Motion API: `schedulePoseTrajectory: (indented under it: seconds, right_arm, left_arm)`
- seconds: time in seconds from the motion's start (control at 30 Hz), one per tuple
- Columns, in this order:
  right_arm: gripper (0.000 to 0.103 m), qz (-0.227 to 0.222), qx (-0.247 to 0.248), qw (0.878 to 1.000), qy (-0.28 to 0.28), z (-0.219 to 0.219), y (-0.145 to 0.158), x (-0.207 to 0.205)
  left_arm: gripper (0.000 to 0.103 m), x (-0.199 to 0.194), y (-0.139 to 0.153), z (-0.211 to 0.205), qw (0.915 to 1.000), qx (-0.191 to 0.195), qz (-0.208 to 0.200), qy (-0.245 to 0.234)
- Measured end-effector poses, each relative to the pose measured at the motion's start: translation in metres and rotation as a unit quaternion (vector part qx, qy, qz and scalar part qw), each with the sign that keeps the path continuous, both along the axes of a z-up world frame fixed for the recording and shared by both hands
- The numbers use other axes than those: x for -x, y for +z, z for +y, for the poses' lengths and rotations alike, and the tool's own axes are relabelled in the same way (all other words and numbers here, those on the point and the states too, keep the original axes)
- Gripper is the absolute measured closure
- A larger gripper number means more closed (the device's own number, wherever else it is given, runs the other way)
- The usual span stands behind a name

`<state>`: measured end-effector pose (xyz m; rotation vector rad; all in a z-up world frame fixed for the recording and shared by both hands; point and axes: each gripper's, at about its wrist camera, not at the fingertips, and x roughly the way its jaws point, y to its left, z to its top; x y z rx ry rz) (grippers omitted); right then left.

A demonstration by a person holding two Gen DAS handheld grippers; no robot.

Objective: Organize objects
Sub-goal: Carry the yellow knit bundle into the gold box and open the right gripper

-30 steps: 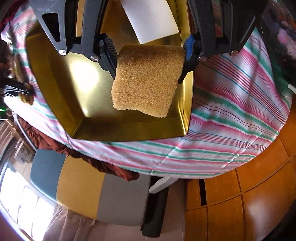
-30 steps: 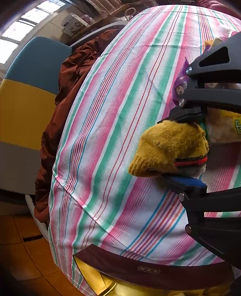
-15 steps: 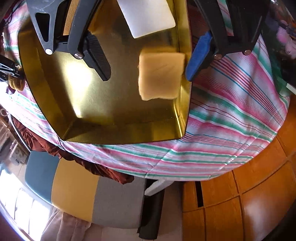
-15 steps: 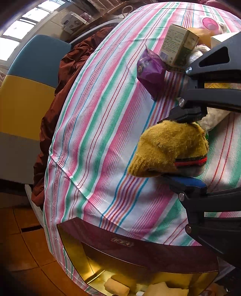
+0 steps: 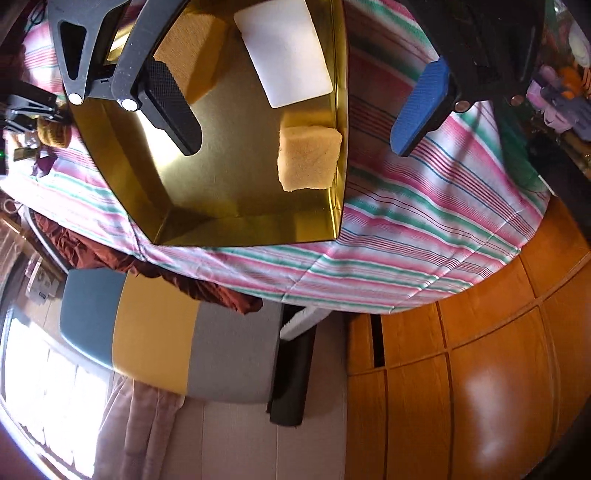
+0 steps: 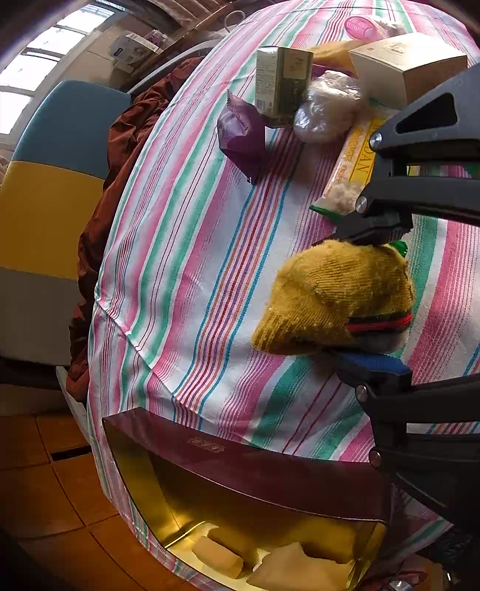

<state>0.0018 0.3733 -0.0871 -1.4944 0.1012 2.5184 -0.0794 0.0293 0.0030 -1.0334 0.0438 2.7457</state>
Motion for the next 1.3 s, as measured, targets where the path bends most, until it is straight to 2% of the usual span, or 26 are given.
schedulePoseTrajectory:
  seconds: [0.2,0.47,0.9,1.07,1.3]
  right_arm:
    - [0.055,0.012,0.002,1.0,-0.008,-0.002,-0.001,-0.007]
    - [0.055,0.017,0.003,1.0,-0.009,-0.004,0.0,-0.015]
    - [0.058,0.031,0.02,0.999,-0.016,-0.015,0.006,-0.033]
    - [0.058,0.048,0.031,0.998,-0.014,-0.021,0.022,-0.032]
    - [0.058,0.095,0.042,0.995,-0.002,-0.037,0.063,-0.023]
  left_arm:
    - [0.0,-0.016,0.003,-0.001,0.9999,-0.009,-0.006,-0.007]
    - [0.0,-0.032,-0.001,0.01,0.9996,-0.002,-0.019,-0.019]
    - [0.0,-0.048,0.002,0.023,0.999,0.009,-0.018,-0.04]
    - [0.0,-0.051,0.001,0.023,0.9989,0.011,-0.02,-0.042]
    - [0.0,-0.048,-0.003,0.017,0.999,0.006,-0.026,-0.037]
